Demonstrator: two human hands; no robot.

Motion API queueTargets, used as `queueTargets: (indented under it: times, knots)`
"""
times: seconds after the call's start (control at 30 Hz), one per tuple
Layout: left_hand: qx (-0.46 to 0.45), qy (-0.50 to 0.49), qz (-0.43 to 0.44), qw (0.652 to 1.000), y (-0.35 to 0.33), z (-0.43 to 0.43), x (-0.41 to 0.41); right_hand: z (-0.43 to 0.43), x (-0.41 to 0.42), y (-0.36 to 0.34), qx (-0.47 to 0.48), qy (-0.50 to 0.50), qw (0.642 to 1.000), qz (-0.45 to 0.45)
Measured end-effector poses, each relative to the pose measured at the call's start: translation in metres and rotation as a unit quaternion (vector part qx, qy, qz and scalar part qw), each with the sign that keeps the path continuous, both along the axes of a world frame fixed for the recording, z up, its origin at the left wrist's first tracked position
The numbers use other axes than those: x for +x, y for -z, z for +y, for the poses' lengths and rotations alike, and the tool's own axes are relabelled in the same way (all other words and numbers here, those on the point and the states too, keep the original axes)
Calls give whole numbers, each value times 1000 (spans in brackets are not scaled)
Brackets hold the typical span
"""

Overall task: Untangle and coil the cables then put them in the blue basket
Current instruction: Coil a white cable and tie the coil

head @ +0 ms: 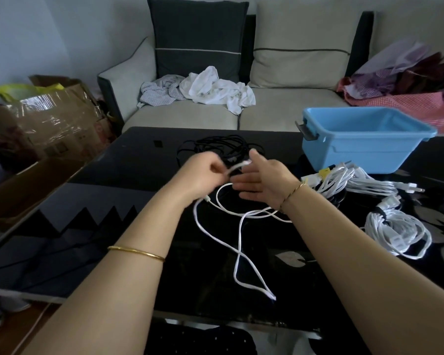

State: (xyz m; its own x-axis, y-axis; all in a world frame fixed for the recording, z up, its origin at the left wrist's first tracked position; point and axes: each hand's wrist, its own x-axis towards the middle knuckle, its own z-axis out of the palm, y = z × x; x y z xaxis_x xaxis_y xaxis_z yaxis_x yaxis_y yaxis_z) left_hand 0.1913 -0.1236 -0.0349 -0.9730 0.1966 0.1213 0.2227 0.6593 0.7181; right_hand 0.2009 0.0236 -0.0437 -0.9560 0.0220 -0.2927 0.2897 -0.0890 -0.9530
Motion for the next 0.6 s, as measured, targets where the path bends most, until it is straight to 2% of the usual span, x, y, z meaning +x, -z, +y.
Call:
queueTargets:
  times: [0.1,0.17,0.2,0.27,0.3,0.37,0.4,0.5,0.6]
  knots:
    - [33,132,-48,990,-11,29,23,8,-2,-9,-108,43,993,29]
    - [94,140,-105,980,-16,36,26,16,-2,-10,-82,59,995,27]
    - [125,109,-92,982,-18,36,24,21,0,-10,-36,56,997,26]
    - [131,18,24,991,-21,29,15,29,9,-17,94,19,995,37]
    - [93,-11,93,991,-20,25,10,32,14,-24,152,-10,987,51]
    - [-7,27,169,985,-14,21,4,38,25,-38,224,-66,968,90]
    - [-26,63,174,982,-11,22,5,40,30,-44,249,-87,958,110]
    - [34,126,113,985,-9,29,12,47,39,-56,276,-88,941,172]
    - [142,160,15,977,-18,37,21,58,35,-57,256,2,935,246]
